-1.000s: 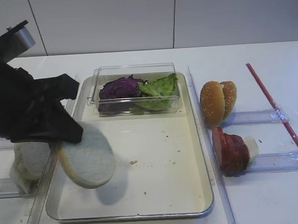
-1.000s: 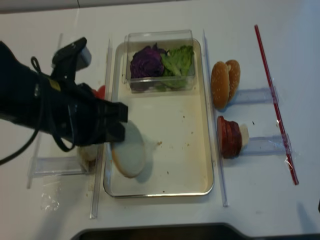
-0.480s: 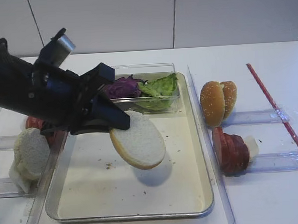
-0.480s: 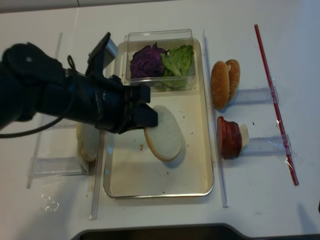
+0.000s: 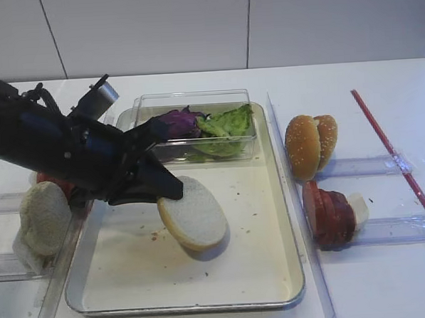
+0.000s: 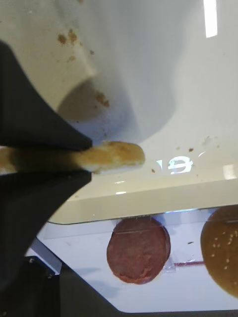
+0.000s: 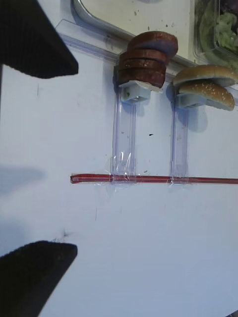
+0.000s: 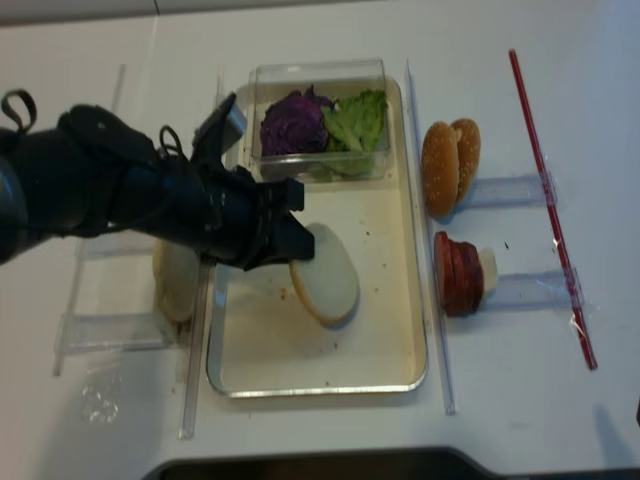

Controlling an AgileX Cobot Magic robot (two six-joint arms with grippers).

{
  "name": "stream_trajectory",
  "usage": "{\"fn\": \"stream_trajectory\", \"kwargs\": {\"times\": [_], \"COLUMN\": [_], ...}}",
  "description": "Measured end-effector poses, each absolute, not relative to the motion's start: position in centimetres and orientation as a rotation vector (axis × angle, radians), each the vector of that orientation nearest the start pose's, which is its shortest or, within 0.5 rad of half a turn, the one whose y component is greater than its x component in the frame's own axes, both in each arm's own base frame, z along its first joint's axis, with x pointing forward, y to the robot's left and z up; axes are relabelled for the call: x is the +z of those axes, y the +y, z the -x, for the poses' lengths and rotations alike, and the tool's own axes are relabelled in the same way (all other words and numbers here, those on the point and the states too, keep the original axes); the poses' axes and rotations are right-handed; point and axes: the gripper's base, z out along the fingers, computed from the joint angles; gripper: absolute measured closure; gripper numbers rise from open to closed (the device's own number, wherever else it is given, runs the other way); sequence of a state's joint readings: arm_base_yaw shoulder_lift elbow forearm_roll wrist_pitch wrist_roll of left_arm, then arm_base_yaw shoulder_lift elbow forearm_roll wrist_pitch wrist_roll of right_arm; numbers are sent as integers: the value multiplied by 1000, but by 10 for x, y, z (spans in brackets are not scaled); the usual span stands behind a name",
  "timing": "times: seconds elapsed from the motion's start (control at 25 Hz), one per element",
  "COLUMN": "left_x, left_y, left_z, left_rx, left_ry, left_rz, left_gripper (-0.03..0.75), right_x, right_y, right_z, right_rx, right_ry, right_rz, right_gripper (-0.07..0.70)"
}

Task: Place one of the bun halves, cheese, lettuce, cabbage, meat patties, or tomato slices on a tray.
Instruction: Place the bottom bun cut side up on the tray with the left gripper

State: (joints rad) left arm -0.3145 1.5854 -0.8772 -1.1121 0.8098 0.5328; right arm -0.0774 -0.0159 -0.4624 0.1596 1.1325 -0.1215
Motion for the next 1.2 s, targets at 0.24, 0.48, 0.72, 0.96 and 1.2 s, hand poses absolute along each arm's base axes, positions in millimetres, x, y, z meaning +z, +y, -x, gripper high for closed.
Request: {"fn": "stream_trajectory", "kwargs": {"times": [0.24, 0.48, 0.72, 0.96, 1.2], "left_x": [206, 191, 189, 189, 186], "left_y": [-149, -152, -152, -151, -148], "left_z": [-267, -270, -272, -274, -272], "left_rx": [-1220, -1260, -1236, -1208, -1156], "left_ry": [2691, 2722, 2706, 2700, 2733], "left_rz": [-106, -99, -110, -105, -144], "left_gripper": [615, 615, 615, 615, 615], "right_x": [262, 262, 262, 262, 262], "right_y": [14, 14, 14, 14, 14], "right_z": [6, 6, 6, 6, 6], "right_rx": [77, 77, 77, 77, 77], "right_ry": [2126, 2126, 2126, 2126, 2126], "right_rz": [59, 59, 59, 59, 59], "right_gripper": [-56, -56, -56, -56, -56]}}
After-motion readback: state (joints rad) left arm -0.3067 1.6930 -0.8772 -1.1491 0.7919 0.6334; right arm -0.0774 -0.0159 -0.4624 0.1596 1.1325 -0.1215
